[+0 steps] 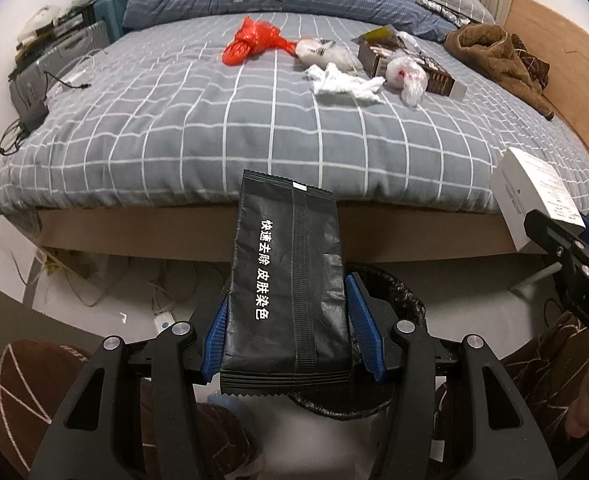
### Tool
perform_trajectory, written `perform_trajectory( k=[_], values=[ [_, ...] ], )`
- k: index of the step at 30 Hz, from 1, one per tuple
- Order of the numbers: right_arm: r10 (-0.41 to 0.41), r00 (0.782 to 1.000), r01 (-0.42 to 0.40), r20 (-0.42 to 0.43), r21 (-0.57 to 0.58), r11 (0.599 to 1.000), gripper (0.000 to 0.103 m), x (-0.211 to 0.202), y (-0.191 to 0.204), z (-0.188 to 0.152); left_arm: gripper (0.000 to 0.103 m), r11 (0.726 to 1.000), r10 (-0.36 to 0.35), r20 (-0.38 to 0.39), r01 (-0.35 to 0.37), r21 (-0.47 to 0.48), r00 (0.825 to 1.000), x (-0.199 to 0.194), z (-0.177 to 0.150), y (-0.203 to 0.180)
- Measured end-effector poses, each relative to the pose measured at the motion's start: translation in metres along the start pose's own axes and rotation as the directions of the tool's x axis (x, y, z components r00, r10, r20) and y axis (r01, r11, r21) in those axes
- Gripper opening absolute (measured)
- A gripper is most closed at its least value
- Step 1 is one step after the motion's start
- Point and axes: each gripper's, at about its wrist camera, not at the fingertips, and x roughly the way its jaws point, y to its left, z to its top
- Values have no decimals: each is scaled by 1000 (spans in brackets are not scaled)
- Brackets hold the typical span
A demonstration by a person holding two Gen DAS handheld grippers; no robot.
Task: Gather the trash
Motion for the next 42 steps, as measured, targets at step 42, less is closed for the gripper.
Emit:
perform_trajectory(
  k=[42],
  values=[
    [61,960,-83,-274,-69,994,88,105,71,-26,52,996,31,-93,-39,-84,995,68,-13,58]
  ],
)
